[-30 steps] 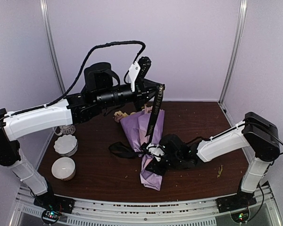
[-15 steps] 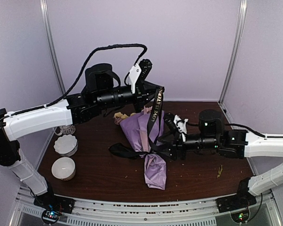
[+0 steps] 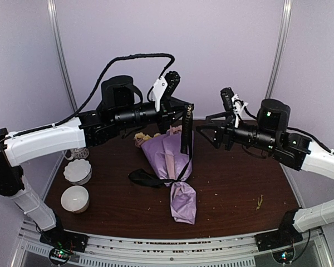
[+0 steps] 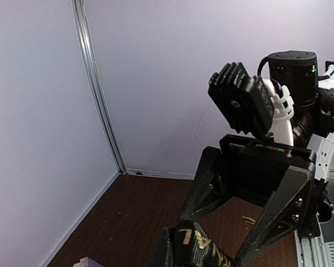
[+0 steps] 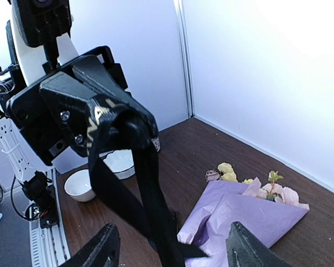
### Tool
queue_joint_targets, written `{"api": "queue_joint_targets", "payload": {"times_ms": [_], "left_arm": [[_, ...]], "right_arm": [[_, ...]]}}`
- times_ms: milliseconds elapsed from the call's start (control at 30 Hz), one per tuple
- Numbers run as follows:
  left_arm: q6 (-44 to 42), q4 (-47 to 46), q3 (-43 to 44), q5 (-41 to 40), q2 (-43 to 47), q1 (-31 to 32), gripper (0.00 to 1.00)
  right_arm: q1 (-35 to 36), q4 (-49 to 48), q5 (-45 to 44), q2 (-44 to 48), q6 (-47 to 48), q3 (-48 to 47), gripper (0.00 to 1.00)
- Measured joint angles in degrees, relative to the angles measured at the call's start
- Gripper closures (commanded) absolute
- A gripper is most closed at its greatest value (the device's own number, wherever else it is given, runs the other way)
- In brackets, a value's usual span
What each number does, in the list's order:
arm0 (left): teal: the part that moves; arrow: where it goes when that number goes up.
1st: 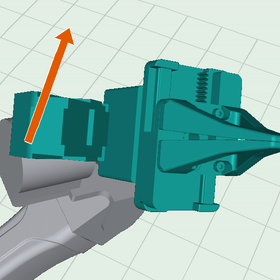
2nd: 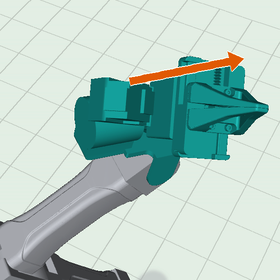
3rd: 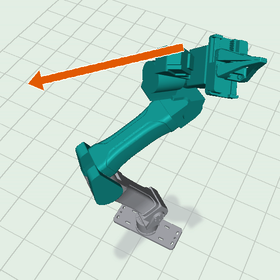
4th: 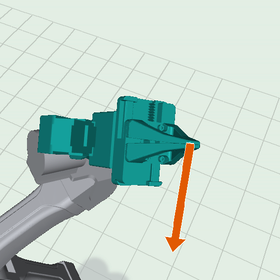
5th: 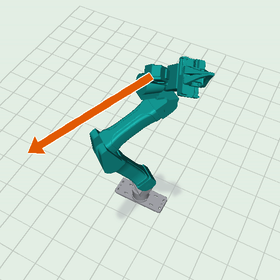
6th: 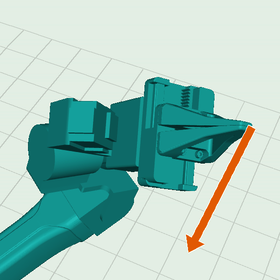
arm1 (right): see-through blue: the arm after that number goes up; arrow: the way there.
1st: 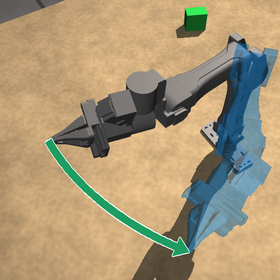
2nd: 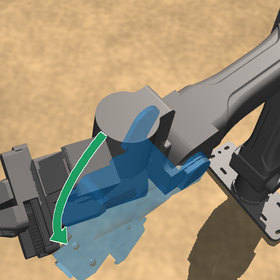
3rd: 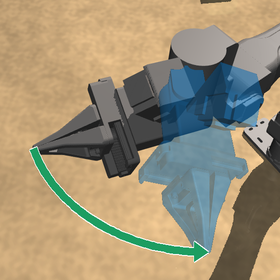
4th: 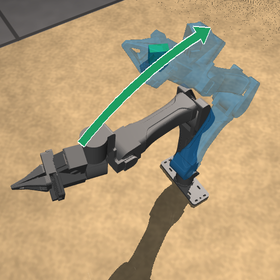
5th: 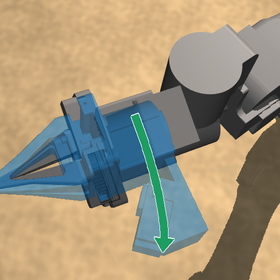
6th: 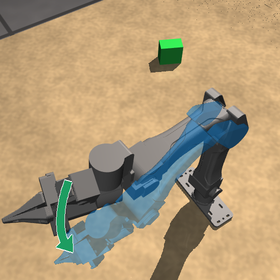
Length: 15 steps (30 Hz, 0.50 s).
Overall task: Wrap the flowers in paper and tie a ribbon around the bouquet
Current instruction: Cross the half-tied ribbon over the folded bouquet.
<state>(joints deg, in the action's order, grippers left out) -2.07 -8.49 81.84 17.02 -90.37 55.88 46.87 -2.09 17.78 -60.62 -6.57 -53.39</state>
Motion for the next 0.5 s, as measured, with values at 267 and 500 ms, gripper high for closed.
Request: {"api": "queue_joint_targets", "payload": {"times_ms": [267, 500], "left_arm": [[0.0, 0.1, 0.0, 0.5, 0.0, 0.0, 1.0], [-0.3, 3.5, 0.0, -0.1, -0.1, 0.0, 0.46]], "right_arm": [[-0.4, 0.7, 4.6, -11.2, 2.0, -8.8, 0.79], [-2.1, 0.2, 8.4, -12.7, 0.1, -8.2, 1.0]]}}
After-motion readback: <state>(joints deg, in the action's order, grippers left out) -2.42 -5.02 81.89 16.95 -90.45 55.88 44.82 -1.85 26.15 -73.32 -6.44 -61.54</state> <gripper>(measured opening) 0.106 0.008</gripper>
